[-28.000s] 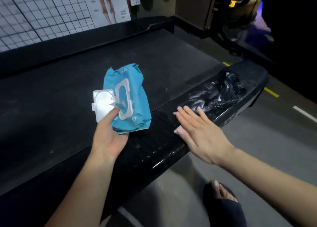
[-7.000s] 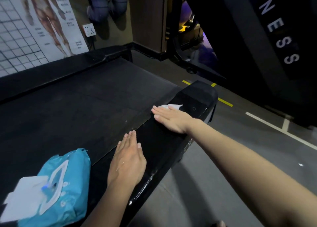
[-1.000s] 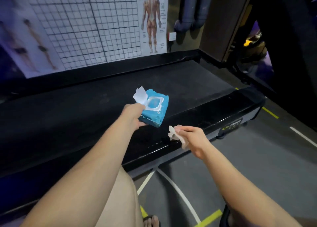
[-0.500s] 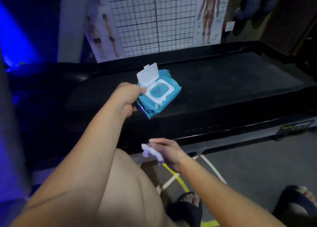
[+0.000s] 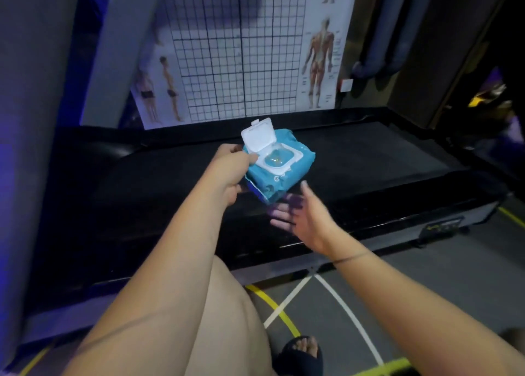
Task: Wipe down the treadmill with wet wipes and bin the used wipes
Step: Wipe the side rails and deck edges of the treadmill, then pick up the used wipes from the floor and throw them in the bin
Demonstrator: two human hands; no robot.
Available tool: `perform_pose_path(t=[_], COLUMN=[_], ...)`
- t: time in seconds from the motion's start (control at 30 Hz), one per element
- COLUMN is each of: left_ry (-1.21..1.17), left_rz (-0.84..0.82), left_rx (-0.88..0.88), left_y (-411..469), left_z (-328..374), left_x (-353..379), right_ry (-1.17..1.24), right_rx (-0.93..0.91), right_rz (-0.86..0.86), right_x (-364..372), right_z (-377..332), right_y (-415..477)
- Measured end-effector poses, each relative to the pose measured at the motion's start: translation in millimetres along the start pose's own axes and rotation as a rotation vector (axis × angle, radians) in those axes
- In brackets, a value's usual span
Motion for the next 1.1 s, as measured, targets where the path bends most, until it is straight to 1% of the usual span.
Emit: perform_pose_path(t=[0.1, 0.2, 0.3, 0.37, 0.43, 0.5, 0.6, 0.67, 0.73, 0.83, 0.87, 0.93, 1.0, 1.1], left_ry=[0.008, 0.096, 0.154, 0.183, 0.189, 0.194, 0.254, 0.301, 0.355, 0.505, 0.494, 0.391, 0.318, 0.321], left_rz=[-0.148, -0.276, -0.332, -0.388, -0.421, -0.411, -0.296, -0.258, -0.250, -0.271, -0.266, -0.273, -0.321, -0.340], left_rx=[0.071, 0.147, 0.227, 0.225, 0.158, 0.126, 0.205, 0.194, 0.172, 0.200, 0.171, 0.112, 0.112, 0.089], left_y=[-13.8, -30.3, -45.5, -54.5, -59.3, -58.9, -49.2, -41.4, -36.0, -26.8, -24.8, -22.1, -16.7, -12.2], left_z=[-0.1, -5.6, -10.1, -11.6, -11.7, -11.2, -14.9, -21.7, -27.2, -37.0, -40.2, -43.7, -41.5, -31.7], left_x=[10.6, 22.1, 28.3, 29.7, 27.9, 24.9, 21.9, 22.9, 25.6, 35.7, 39.4, 46.3, 51.1, 49.9], right_ry=[0.174, 0.117, 0.083, 0.104, 0.124, 0.122, 0.007, -0.074, -0.113, -0.146, -0.179, -0.216, -0.213, -0.180], right_rx=[-0.080, -0.156, -0.186, -0.183, -0.178, -0.164, -0.132, -0.142, -0.155, -0.118, -0.119, -0.130, -0.138, -0.130], right_rz=[-0.048, 0.020, 0.049, 0.072, 0.086, 0.100, 0.006, -0.036, 0.005, 0.030, 0.049, 0.079, 0.071, 0.051], right_x=[-3.8, -0.4, 3.9, 4.0, 4.1, 4.4, 12.6, 13.6, 1.7, -18.2, -21.0, -22.6, -22.5, -24.2], right_z=[-48.0, -65.2, -60.7, -56.7, -55.2, -53.8, -58.0, -60.8, -60.3, -52.4, -52.3, -56.2, -61.7, -60.4], right_y=[-29.3, -52.2, -65.7, -70.9, -73.2, -72.1, -71.2, -69.9, -64.1, -49.7, -43.0, -32.4, -26.4, -27.2])
Point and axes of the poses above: each hand's wrist, its own y-axis towards the middle knuckle, its own x-axis out of the palm, z = x × y, the point moved 2 cm from there along y, towards the middle knuckle
